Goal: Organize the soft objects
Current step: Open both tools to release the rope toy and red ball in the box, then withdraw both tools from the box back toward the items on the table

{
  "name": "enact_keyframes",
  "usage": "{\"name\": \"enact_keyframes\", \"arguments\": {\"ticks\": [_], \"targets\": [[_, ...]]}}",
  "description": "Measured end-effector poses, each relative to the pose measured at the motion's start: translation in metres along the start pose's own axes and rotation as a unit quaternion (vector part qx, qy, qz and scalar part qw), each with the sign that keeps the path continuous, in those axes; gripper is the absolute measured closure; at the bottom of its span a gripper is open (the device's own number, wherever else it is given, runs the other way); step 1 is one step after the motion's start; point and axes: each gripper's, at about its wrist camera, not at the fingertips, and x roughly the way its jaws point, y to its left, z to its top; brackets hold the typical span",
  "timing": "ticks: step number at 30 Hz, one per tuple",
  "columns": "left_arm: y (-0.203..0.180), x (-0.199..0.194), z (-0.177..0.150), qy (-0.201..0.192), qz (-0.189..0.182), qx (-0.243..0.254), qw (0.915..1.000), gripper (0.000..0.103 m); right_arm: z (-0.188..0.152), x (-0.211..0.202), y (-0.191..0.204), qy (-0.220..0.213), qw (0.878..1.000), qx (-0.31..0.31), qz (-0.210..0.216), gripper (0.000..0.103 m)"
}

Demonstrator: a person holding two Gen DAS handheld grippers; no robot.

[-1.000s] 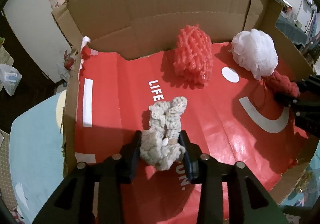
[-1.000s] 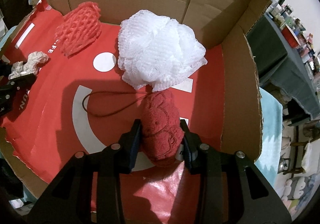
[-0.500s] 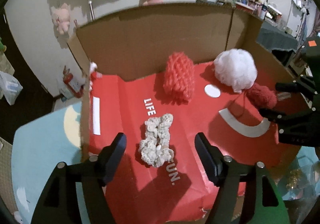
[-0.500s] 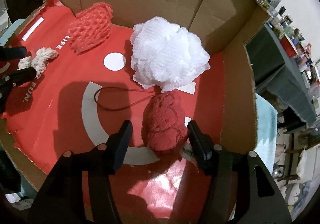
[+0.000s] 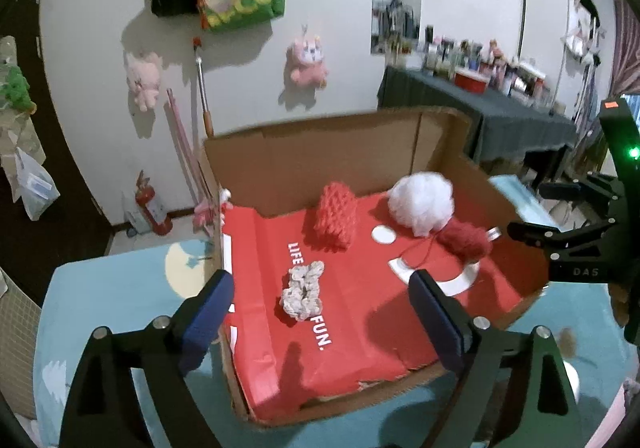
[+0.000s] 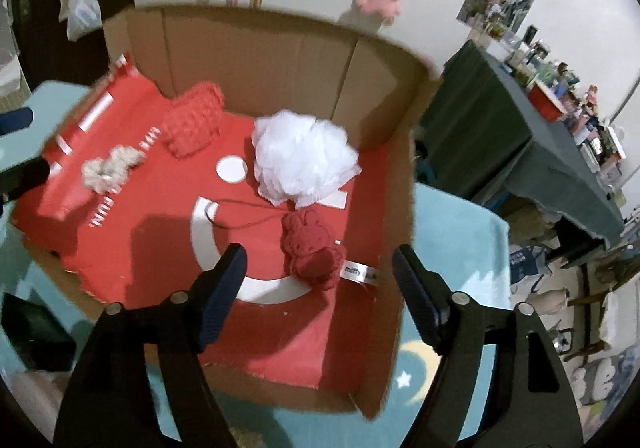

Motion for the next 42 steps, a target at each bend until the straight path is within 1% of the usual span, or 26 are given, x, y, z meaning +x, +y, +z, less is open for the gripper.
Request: {"name": "enact_keyframes", "arguments": {"ticks": [4,7,9,12,17,21,24,27,33,37,39,41,42], "targets": [[-0.004,-0.034,-0.004,-0.032,-0.006,-0.011,0.9994,0.008,-0.004,-0.038,-0.006,-0.039,0.999,0.018,0.013,0.024],[-0.010,-0.059,-0.009,-0.055,-0.013,-0.013,0.9983,0.007,-0.014,-0.070,-0.007,-0.071,0.997,0.024,0.015,0.023],[-0.016,-0.078,-0.014,-0.071,-0.011,-0.009,0.9973,0.006,-0.021,-0.087,-0.007,-0.088,0.996,0.026,0.018,0.019],[-0.026,-0.103,-0.024,-0.096,-0.007,-0.002,0.9953,0.002,-0.037,-0.114,-0.003,-0.116,0.993,0.024,0.020,0.017],[-0.042,-0.142,-0.044,-0.131,-0.005,0.018,0.9913,0.000,-0.064,-0.147,0.002,-0.143,0.989,0.035,0.031,0.016],[-0.051,-0.162,-0.060,-0.146,-0.013,0.015,0.9891,0.000,-0.089,-0.171,0.006,-0.167,0.985,0.044,0.032,0.016],[-0.056,-0.174,-0.073,-0.155,-0.022,0.008,0.9877,0.000,-0.107,-0.184,0.009,-0.180,0.982,0.051,0.032,0.012],[-0.062,-0.184,-0.086,-0.169,-0.017,0.008,0.9855,0.000,-0.126,-0.196,0.015,-0.193,0.979,0.052,0.025,0.011],[-0.077,-0.198,-0.118,-0.186,-0.009,0.009,0.9824,0.000,-0.166,-0.219,0.031,-0.222,0.974,0.055,-0.001,0.010],[-0.084,-0.200,-0.139,-0.191,-0.008,0.011,0.9816,0.000,-0.190,-0.229,0.041,-0.238,0.969,0.063,-0.008,0.006],[-0.088,-0.200,-0.149,-0.192,-0.009,0.008,0.9813,0.000,-0.201,-0.231,0.047,-0.246,0.967,0.067,-0.023,0.005],[-0.091,-0.199,-0.158,-0.194,-0.008,0.007,0.9809,0.000,-0.211,-0.230,0.053,-0.249,0.966,0.069,-0.032,0.004],[-0.093,-0.197,-0.162,-0.196,-0.005,0.008,0.9806,0.000,-0.216,-0.228,0.056,-0.245,0.967,0.069,-0.029,0.003]]}}
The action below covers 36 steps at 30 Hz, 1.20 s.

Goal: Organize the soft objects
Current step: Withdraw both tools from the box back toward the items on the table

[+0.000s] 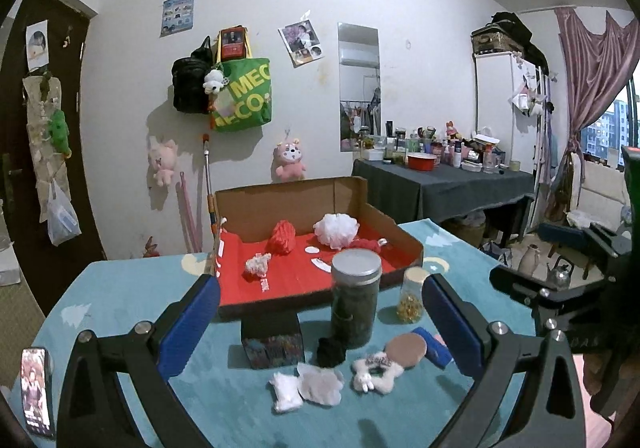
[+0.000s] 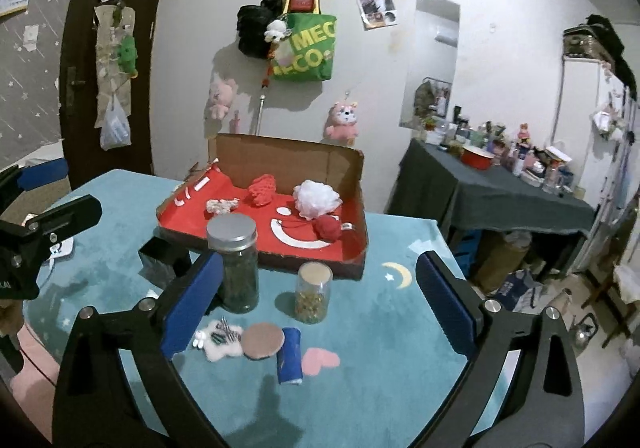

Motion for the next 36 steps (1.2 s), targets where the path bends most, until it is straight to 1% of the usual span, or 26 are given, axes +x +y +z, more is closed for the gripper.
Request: {"name": "enact_keyframes", "arguments": {"ticks": [2,5,9,14,19,25,30,36], "targets": [[-0.004,0.000,-0.009,0.002,0.000,0.001,1.0000,0.000,-0.010,-0.001,0.003,0.002,1.000,0.005,0.011,0.003],[-0.004,0.004,-0.022,0.015,-0.004,-0.009,0.9998,0.000,-0.026,0.000,0.007,0.005,1.000,0.017,0.014,0.003],[-0.002,0.013,-0.039,0.035,-0.010,-0.030,0.9989,0.000,-0.043,0.001,0.007,-0.002,0.999,0.035,0.006,0.003],[-0.001,0.021,-0.055,0.047,-0.008,-0.035,0.9982,0.000,-0.062,0.004,0.008,-0.006,0.999,0.051,-0.002,0.003],[0.001,0.030,-0.069,0.061,-0.006,-0.046,0.9970,0.000,-0.077,0.006,0.011,-0.015,0.998,0.056,-0.018,0.003],[0.005,0.038,-0.085,0.081,-0.005,-0.059,0.9950,0.000,-0.093,0.019,0.012,0.004,0.998,0.066,-0.018,0.003],[0.005,0.047,-0.100,0.098,0.000,-0.060,0.9934,0.000,-0.107,0.030,0.016,0.018,0.997,0.063,-0.029,0.003],[0.004,0.058,-0.114,0.119,0.005,-0.052,0.9916,0.000,-0.123,0.044,0.017,0.045,0.996,0.070,-0.027,0.003]]}}
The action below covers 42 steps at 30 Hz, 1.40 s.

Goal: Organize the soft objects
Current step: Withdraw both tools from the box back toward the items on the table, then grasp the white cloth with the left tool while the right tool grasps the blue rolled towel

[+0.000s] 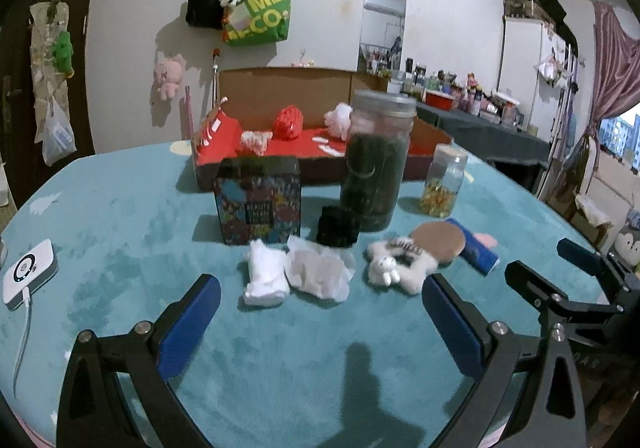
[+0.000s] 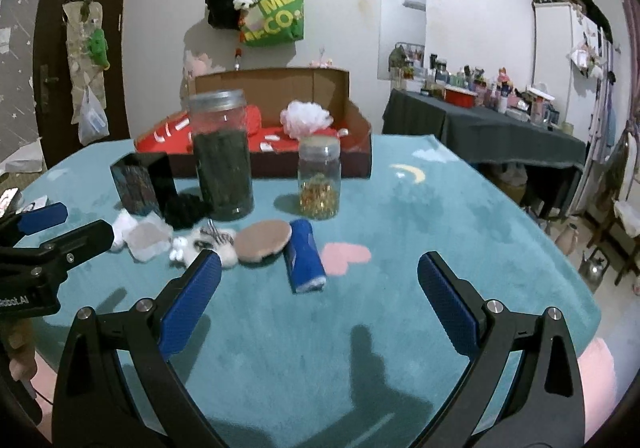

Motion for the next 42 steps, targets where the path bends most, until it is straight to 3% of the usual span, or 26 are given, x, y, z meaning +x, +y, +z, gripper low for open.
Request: {"name": "enact_keyframes", "arguments": {"ticks": [13,24,30,38,41,42], "targets": [[0.005,0.014,0.004,0.029,-0.002,0.006,0.9996,0.000,-0.006,0.020,-0.004,0.038,0.999,0.006,0.011,0.003],[0.019,0.031,0.017,0.068,-0.018,0.012,0.9974,0.000,0.008,0.048,-0.015,0.097,0.994,-0.016,0.041,0.003],[0.032,0.032,0.021,0.084,-0.010,0.015,0.9963,0.003,0.014,0.060,-0.020,0.121,0.991,-0.019,0.056,0.003],[0.050,0.043,0.022,0.114,-0.008,0.029,0.9930,0.023,0.020,0.073,-0.022,0.146,0.986,-0.021,0.075,0.003],[0.055,0.052,0.017,0.138,-0.013,0.032,0.9898,0.044,0.020,0.077,-0.022,0.153,0.985,-0.022,0.082,0.005],[0.056,0.055,0.016,0.147,-0.019,0.031,0.9884,0.054,0.020,0.079,-0.021,0.155,0.984,-0.025,0.083,0.012]]}}
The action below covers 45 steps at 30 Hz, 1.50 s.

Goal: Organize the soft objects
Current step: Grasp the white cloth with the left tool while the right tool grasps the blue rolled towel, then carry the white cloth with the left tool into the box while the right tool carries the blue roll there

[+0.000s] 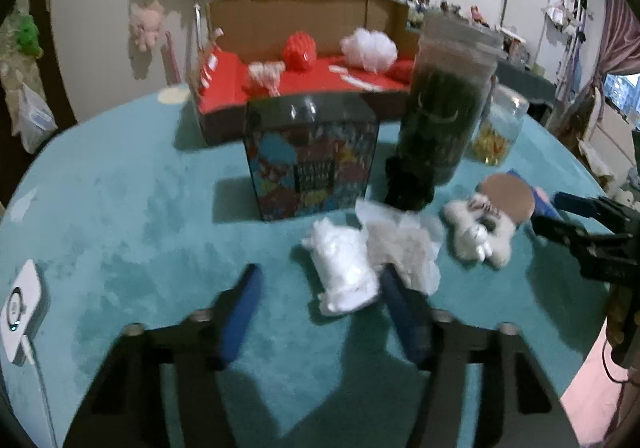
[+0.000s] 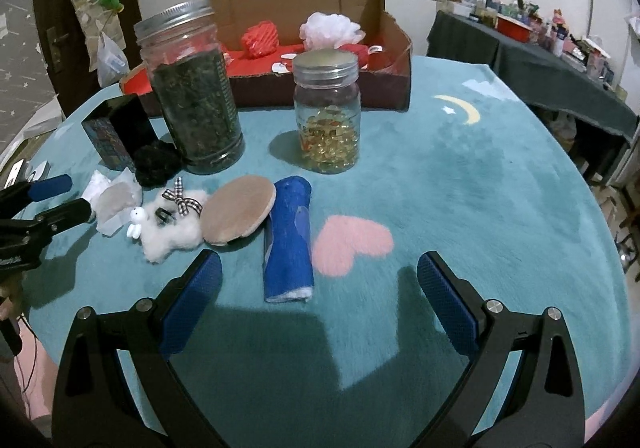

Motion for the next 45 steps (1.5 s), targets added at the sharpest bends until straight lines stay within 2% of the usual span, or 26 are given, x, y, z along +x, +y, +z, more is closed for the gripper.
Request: {"name": "enact_keyframes", "arguments": {"ticks": [1,2,3,4,5,6,10,13,16,21,27,32,45], "targets": [[0.001,0.000,0.000,-0.002,-0.002,0.000,1.0000,0.060,0.000,0.002,0.001,0.004,1.000,-0.003,0.000,0.018],[0.001,-0.001,0.000,-0.006,-0.003,0.003,1.0000,0.068,-0.001,0.005,0.002,0.009,1.000,-0.006,0.000,0.035],[0.000,-0.002,-0.001,-0.007,-0.003,0.010,0.9999,0.085,-0.001,0.006,0.003,0.007,1.000,-0.010,-0.007,0.046],[0.000,-0.004,-0.001,-0.008,-0.005,0.010,0.9999,0.085,-0.001,0.005,0.003,0.002,1.000,-0.014,-0.008,0.050],[0.001,-0.004,-0.001,-0.009,-0.007,0.009,0.9999,0.086,-0.002,0.004,0.004,-0.001,1.000,-0.018,-0.003,0.067],[0.001,-0.006,-0.001,-0.011,-0.007,0.007,0.9999,0.086,-0.002,0.002,0.004,-0.004,1.000,-0.017,-0.001,0.078],[0.002,-0.015,0.001,-0.026,0.001,0.003,0.9997,0.087,-0.002,-0.008,0.001,-0.033,0.999,-0.005,-0.011,0.079],[-0.001,-0.027,0.003,-0.048,-0.008,-0.001,0.9988,0.087,0.000,-0.017,-0.002,-0.049,0.999,0.007,-0.007,0.079],[-0.009,-0.032,0.008,-0.061,-0.033,0.003,0.9976,0.087,0.003,-0.026,0.000,-0.063,0.998,0.008,-0.001,0.080],[-0.035,-0.027,0.014,-0.059,-0.086,0.021,0.9943,0.087,0.005,-0.029,0.014,-0.070,0.997,-0.004,0.032,0.080],[-0.058,-0.015,0.020,-0.052,-0.116,0.033,0.9914,0.087,0.005,-0.025,0.039,-0.073,0.995,-0.024,0.060,0.080],[-0.066,-0.009,0.021,-0.048,-0.122,0.032,0.9909,0.087,0.006,-0.020,0.045,-0.072,0.995,-0.022,0.073,0.080],[-0.070,-0.008,0.020,-0.044,-0.123,0.026,0.9911,0.087,0.004,-0.019,0.045,-0.070,0.995,-0.020,0.074,0.080]]}}
